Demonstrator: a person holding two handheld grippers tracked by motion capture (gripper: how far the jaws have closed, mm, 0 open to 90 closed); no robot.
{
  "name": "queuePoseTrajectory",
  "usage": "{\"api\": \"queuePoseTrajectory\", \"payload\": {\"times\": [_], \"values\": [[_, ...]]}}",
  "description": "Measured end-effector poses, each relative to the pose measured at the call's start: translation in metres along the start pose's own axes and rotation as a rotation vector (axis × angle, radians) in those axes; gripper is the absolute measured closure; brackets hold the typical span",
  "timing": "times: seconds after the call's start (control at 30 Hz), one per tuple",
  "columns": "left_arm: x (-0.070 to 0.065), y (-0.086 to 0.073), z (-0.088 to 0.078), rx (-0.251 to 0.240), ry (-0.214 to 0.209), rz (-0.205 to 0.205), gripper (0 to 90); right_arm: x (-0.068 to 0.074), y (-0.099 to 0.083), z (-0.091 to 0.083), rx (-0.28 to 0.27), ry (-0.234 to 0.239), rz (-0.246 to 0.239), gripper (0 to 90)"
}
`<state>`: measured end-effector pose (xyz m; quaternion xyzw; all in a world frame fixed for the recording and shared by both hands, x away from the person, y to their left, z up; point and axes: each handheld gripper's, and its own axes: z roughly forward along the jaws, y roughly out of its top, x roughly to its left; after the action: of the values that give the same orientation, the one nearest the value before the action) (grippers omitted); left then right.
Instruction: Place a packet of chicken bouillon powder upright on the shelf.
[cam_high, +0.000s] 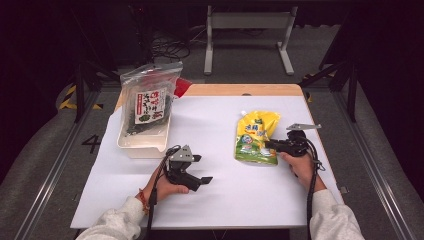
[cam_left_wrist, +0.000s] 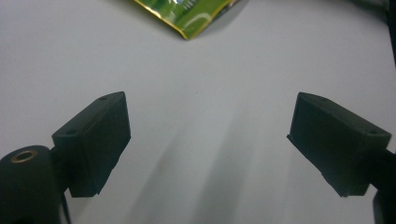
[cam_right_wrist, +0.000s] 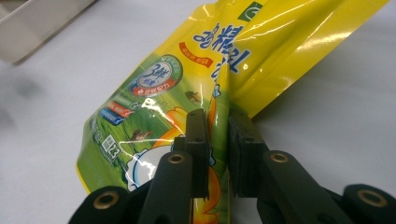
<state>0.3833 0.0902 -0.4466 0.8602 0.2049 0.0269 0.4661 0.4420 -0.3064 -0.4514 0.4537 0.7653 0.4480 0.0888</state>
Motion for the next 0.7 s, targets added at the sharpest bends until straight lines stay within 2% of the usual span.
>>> {"api": "queuePoseTrajectory", "payload": {"times": [0.03, 0.1, 0.17, 0.2, 0.27, 0.33, 0.57, 0.63, 0.7], "values": [[0.001, 0.001, 0.0, 0.001, -0.006, -0.003, 13.3, 0.004, 0.0, 0.001, 0.0, 0.005, -0.02, 80.2], [0.003, 0.003, 0.002, -0.004, -0.018, -0.015, 13.2, 0.016, -0.003, 0.004, 0.009, 0.058, -0.055, 81.8], [0.006, 0.004, 0.004, -0.009, -0.036, -0.051, 12.7, 0.027, -0.006, 0.007, 0.015, 0.084, -0.093, 82.4], [0.007, 0.004, 0.006, 0.0, -0.041, -0.062, 12.7, 0.034, -0.007, 0.008, 0.017, 0.11, -0.11, 82.9], [0.008, 0.003, 0.012, 0.018, -0.058, -0.076, 12.6, 0.043, -0.009, 0.01, 0.025, 0.127, -0.132, 83.3], [0.008, 0.003, 0.018, 0.045, -0.044, -0.092, 12.2, 0.053, -0.011, 0.013, 0.021, 0.155, -0.148, 83.5], [0.017, 0.0, 0.024, 0.046, -0.076, -0.175, 11.3, 0.067, -0.013, 0.015, -0.012, 0.181, -0.178, 84.5], [0.017, 0.0, 0.028, 0.051, -0.088, -0.176, 11.3, 0.071, -0.013, 0.014, -0.018, 0.204, -0.196, 84.6], [0.016, 0.001, 0.031, 0.063, -0.098, -0.176, 11.0, 0.073, -0.013, 0.014, -0.021, 0.206, -0.2, 84.6]]}}
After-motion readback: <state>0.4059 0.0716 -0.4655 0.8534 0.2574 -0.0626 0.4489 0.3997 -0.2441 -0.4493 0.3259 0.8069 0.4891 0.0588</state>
